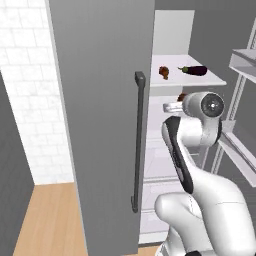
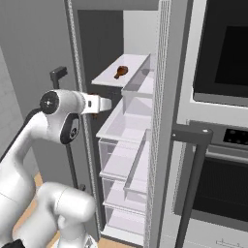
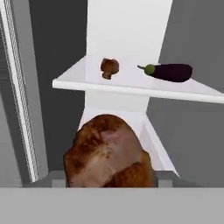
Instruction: Place one eggplant and one chicken drumstick in each tupperware on the nearby counter, to pack two identical lunches.
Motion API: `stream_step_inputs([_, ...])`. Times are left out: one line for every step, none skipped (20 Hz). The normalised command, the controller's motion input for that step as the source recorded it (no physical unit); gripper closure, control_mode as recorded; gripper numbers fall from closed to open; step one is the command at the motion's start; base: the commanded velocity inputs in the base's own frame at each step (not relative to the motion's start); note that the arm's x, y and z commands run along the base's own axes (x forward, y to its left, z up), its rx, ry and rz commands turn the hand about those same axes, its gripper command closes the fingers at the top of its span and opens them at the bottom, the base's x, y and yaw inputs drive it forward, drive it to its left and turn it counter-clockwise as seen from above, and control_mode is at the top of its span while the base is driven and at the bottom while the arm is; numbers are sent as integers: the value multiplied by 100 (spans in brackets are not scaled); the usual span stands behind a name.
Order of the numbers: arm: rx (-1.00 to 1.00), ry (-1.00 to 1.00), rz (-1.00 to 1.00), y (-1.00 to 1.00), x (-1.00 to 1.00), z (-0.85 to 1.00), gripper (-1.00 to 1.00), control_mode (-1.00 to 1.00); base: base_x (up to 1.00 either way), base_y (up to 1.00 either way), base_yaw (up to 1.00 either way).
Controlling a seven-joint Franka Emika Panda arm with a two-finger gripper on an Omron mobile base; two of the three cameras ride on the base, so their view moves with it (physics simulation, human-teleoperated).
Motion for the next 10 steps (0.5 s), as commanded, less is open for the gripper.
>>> stream_step_inputs([0,62,0,22,-100,-89,100,-100,0,0,0])
stream_step_inputs([0,55,0,12,-100,-86,100,-100,0,0,0])
stream_step_inputs([0,55,0,19,-100,-79,100,-100,0,0,0])
stream_step_inputs([8,86,0,2,-100,-50,100,-100,0,0,0])
stream_step_inputs([11,100,-1,8,-100,-34,100,-100,0,0,0])
stream_step_inputs([7,100,0,12,-100,-61,100,-100,0,0,0])
stream_step_inputs([2,88,0,22,-100,-98,100,-100,0,0,0])
stream_step_inputs([0,0,0,0,0,0,100,100,-100,33,0])
stream_step_inputs([0,0,0,0,0,0,100,100,-100,39,0])
stream_step_inputs([0,0,0,0,0,0,100,100,-100,36,-1])
